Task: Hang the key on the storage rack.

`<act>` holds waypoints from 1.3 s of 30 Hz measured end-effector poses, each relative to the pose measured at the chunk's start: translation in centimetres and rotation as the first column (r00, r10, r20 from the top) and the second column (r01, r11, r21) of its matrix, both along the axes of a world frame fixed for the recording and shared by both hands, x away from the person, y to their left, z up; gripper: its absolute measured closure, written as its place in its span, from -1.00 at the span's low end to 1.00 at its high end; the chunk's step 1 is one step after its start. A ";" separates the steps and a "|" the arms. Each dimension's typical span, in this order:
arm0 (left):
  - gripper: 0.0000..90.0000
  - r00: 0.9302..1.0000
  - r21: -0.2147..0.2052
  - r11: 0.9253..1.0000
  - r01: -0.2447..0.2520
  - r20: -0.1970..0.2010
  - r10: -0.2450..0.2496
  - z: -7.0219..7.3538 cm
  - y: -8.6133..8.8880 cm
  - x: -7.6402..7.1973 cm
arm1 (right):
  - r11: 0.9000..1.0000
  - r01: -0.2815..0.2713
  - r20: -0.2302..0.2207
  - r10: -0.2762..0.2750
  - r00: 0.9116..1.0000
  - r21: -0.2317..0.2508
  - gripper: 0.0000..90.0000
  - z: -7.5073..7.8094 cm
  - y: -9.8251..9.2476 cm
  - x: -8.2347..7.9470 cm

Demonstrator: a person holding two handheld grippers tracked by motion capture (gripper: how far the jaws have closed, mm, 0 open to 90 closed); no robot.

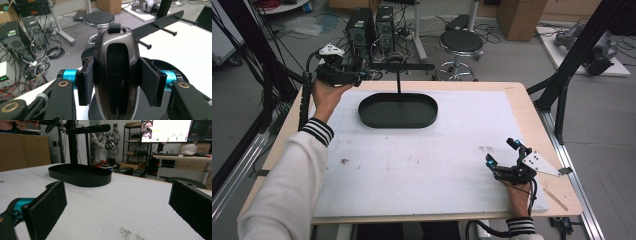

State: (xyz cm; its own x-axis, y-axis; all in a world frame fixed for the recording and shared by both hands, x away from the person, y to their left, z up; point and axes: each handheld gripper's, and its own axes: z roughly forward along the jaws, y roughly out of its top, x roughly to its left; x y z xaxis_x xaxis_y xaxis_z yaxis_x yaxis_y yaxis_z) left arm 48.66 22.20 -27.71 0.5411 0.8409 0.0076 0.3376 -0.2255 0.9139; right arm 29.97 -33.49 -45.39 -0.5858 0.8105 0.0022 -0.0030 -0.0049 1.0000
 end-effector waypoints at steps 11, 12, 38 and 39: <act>0.08 1.000 0.007 1.000 -0.025 -0.019 0.025 0.2 -0.4 1.3 | 1.000 0.000 -0.001 0.000 1.000 0.001 -0.99 0.0 0.0 0.0; 0.08 0.999 0.007 1.000 -0.029 -0.024 0.029 0.1 -0.3 1.4 | 1.000 0.000 0.000 0.000 1.000 0.000 -0.99 0.0 0.0 0.0; 0.08 0.988 0.073 0.996 -0.050 -0.141 0.059 -4.3 1.8 0.7 | 1.000 -0.002 -0.004 0.002 1.000 0.000 -0.99 0.0 0.0 0.0; 0.08 0.988 0.073 0.996 -0.050 -0.141 0.059 -4.3 1.8 0.7 | 1.000 -0.002 -0.004 0.002 1.000 0.001 -0.99 0.0 0.1 0.0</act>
State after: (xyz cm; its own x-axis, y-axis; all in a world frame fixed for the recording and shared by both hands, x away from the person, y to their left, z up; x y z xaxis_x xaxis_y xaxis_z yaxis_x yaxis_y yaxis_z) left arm 49.39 24.05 -32.01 0.4942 0.8693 -0.0074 0.4773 -0.2641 0.8381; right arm 29.92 -33.44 -45.39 -0.5872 0.8094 0.0054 0.0006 -0.0063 1.0000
